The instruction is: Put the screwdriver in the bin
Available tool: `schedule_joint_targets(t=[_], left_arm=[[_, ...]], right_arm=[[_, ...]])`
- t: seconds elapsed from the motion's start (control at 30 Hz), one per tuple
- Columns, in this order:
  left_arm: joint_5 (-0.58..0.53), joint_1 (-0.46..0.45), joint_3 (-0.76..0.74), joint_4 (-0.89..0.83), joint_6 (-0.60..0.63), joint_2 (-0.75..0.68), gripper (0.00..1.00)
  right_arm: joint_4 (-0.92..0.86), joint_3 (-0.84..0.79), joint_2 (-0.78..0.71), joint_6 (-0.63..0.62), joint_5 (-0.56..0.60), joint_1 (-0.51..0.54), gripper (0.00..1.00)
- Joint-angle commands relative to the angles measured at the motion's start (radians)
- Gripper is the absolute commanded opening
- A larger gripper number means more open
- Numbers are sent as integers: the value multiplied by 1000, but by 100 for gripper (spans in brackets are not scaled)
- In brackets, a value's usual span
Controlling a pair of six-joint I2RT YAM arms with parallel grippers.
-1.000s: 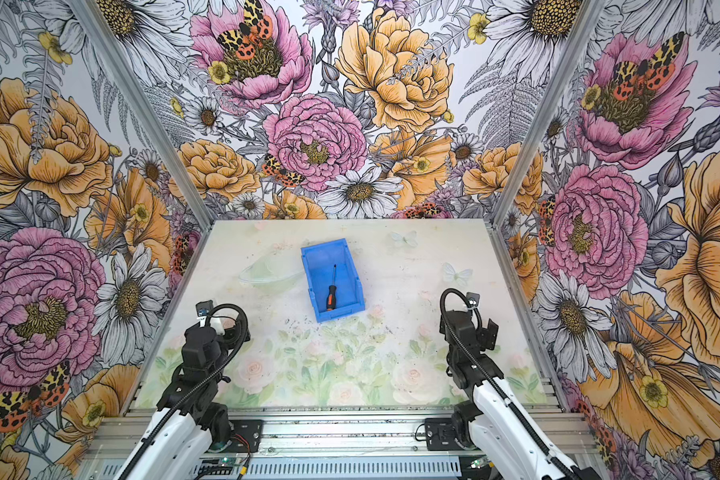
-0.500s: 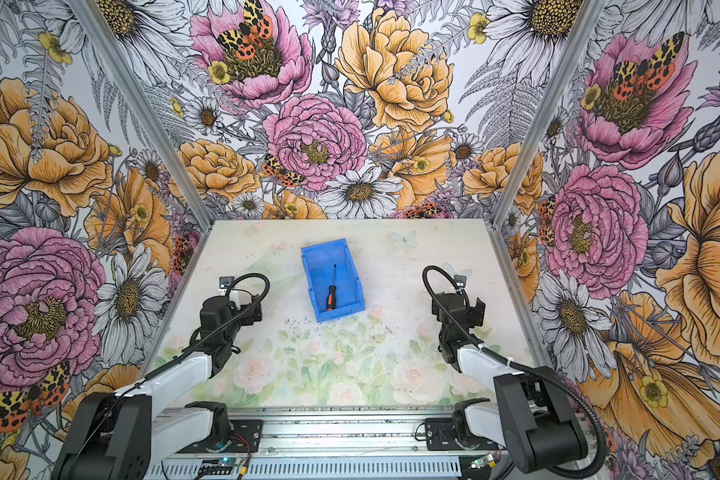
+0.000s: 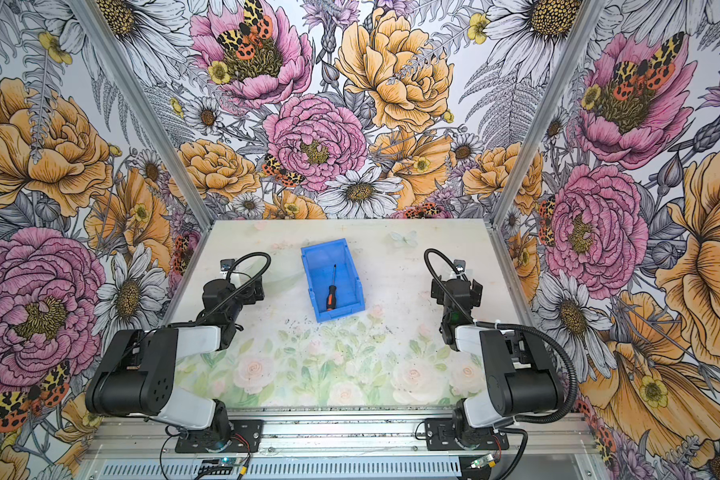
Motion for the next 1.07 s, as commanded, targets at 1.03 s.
schedule_joint_targets(t=[1.03], left_arm=[[-11, -7, -59, 216, -13, 34, 99]], right_arm=[[187, -51, 25, 23, -137, -43, 99]])
